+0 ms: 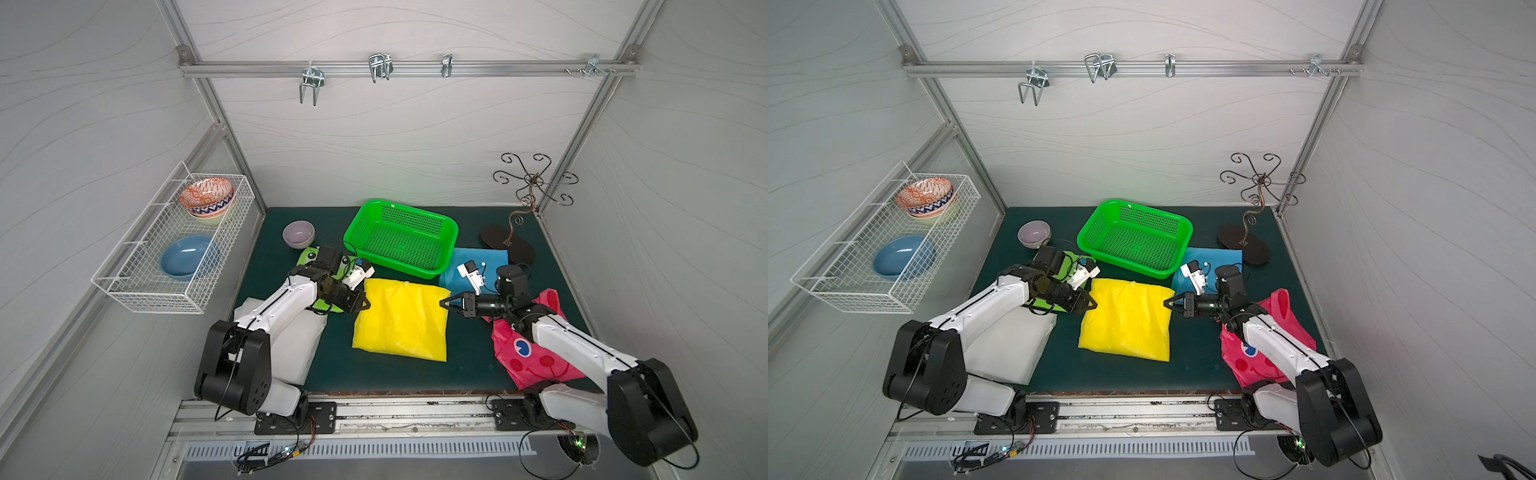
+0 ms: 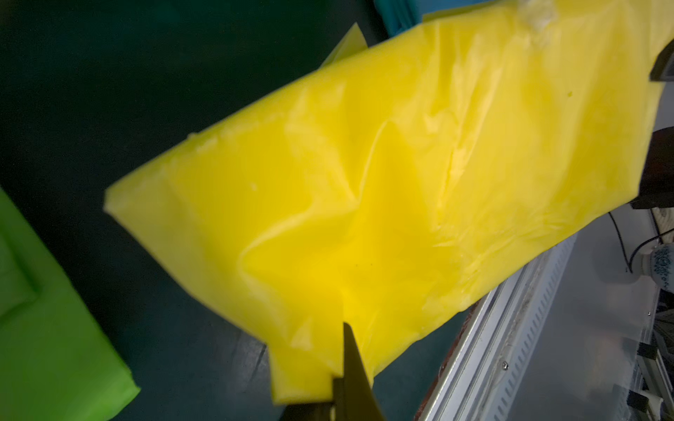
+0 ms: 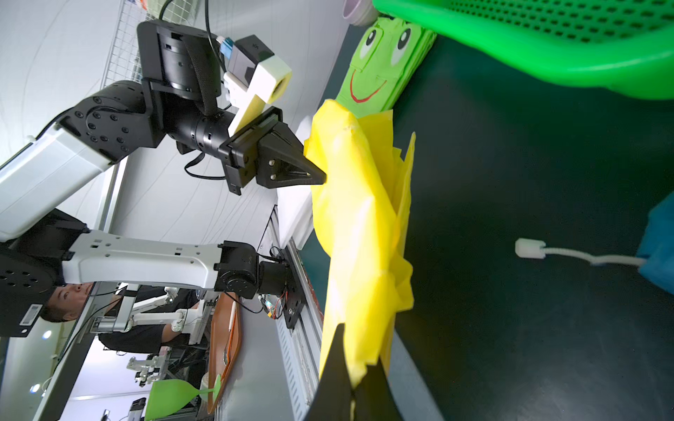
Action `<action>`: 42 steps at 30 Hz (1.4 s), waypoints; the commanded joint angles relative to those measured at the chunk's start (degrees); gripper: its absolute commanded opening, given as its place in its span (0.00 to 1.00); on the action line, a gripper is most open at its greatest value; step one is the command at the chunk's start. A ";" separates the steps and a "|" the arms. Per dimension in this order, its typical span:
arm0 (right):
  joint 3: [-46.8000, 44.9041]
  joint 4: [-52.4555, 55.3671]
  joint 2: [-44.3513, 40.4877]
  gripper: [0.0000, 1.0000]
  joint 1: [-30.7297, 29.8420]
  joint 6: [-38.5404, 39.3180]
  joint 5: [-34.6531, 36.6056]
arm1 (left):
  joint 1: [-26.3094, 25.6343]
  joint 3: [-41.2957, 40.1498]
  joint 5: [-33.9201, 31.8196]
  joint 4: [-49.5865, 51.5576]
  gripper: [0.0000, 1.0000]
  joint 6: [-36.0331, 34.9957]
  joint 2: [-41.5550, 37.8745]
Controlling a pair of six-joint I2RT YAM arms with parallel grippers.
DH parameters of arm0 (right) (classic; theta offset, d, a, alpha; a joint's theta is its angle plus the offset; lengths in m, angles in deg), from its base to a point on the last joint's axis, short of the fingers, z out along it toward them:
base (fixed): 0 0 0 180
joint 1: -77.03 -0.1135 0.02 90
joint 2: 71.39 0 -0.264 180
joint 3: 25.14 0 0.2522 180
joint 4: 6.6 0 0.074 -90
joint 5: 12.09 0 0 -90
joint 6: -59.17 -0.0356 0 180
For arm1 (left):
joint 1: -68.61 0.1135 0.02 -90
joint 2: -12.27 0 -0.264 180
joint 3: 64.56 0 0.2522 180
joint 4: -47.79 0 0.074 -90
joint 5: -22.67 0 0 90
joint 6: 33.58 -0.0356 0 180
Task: Put the folded raincoat in the basket
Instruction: Pick up the raincoat from the center of the board, then place the raincoat in the basket.
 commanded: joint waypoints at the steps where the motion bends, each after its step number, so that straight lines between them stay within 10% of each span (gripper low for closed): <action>1: 2.78 5.41 -1.60 0.00 -0.59 1.16 0.64 | 1.24 4.22 4.28 4.26 0.00 -0.39 -1.92; 21: 27.58 5.51 12.02 0.00 -0.45 0.51 8.14 | 6.12 27.48 -5.63 10.34 0.00 -0.75 1.57; 42: 47.22 4.50 35.95 0.00 3.73 -1.46 16.86 | 4.87 69.09 -11.17 11.22 0.00 -1.22 36.65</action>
